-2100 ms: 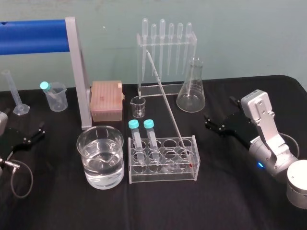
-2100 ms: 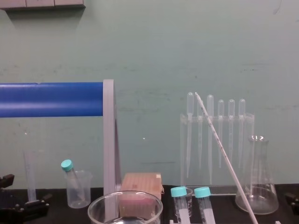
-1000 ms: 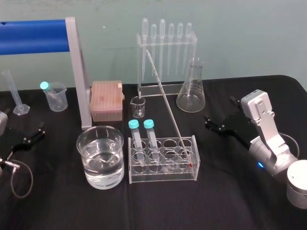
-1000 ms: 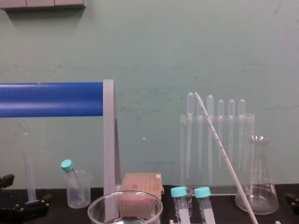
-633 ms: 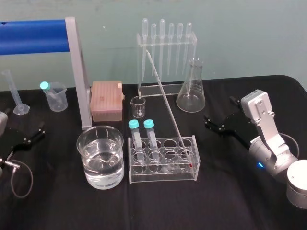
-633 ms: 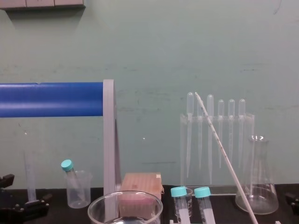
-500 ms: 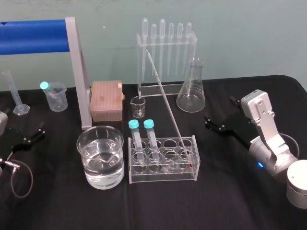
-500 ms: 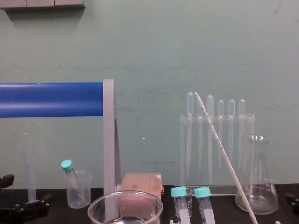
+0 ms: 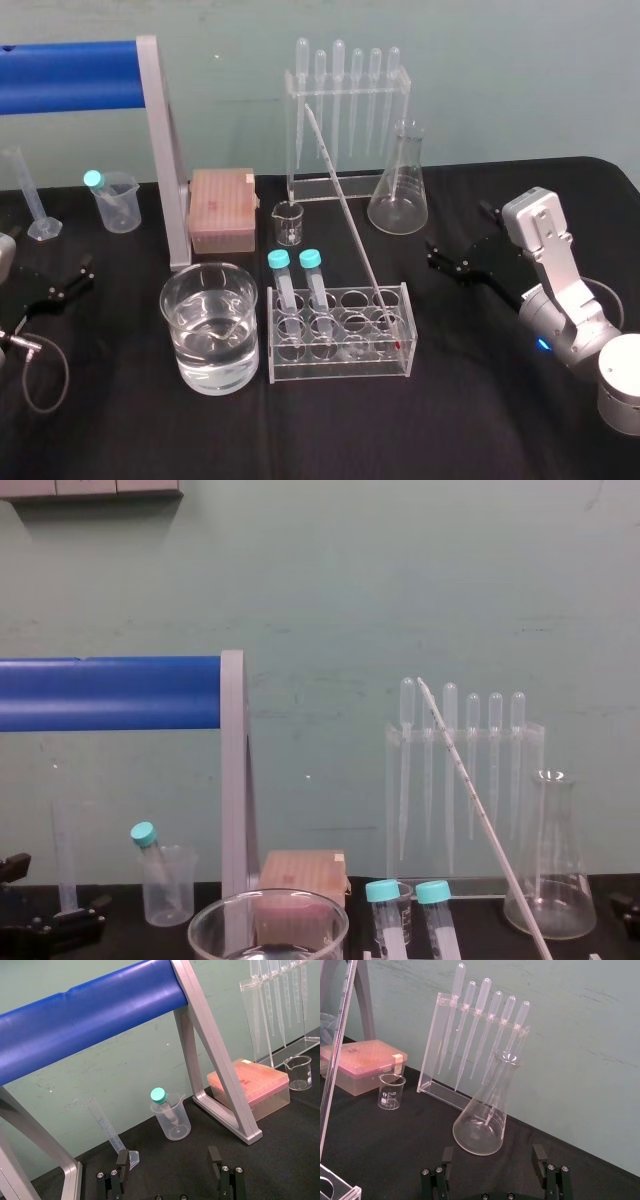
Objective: Hold the thermometer with one hand and immerse one end into the beaker, then reinsert it into the test tube rack.
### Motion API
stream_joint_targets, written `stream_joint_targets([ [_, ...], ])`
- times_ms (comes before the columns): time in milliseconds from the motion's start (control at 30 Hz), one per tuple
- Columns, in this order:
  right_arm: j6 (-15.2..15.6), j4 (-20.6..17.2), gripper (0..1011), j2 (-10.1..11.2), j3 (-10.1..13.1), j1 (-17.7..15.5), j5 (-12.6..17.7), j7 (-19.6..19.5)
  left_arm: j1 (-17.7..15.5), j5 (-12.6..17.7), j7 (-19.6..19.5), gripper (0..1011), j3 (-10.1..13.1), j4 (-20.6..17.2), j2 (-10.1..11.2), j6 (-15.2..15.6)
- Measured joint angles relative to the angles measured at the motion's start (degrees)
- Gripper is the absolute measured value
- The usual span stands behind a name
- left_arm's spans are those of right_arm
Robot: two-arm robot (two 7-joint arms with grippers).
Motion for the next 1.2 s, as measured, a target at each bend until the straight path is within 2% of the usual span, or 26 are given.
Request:
stream_joint_targets([
  [500,0.00,0.00,1000,0.00,0.00,0.00,0.00,0.00,0.00,0.00,0.00,1008,0.00,0.00,0.00,0.00],
  [633,-1.43,-0.70,1000,-0.29,1.68,-0.56,0.99,0.57,0.00,0.00,0.00,1008,0.00,0.00,0.00,0.00],
  [800,-4.54,-3.27,1000,-0.79,4.82,-1.94,4.63,2.54,0.00,0.00,0.00,1008,0.00,0.00,0.00,0.00],
  [833,-4.54,-3.27,1000,-0.79,4.82,-1.94,4.63,2.54,0.00,0.00,0.00,1008,0.00,0.00,0.00,0.00],
  [933,-6.25,-5.91,1000,-1.24,6.88,-2.68,8.21,5.14,0.00,0.00,0.00,1008,0.00,0.00,0.00,0.00],
  [1033,-6.90,-7.59,1000,-1.74,7.78,-2.79,10.67,7.41,0.00,0.00,0.00,1008,0.00,0.00,0.00,0.00],
  [1200,-7.04,-8.82,1002,-2.71,7.94,-1.76,13.39,11.32,0.00,0.00,0.00,1008,0.00,0.00,0.00,0.00],
])
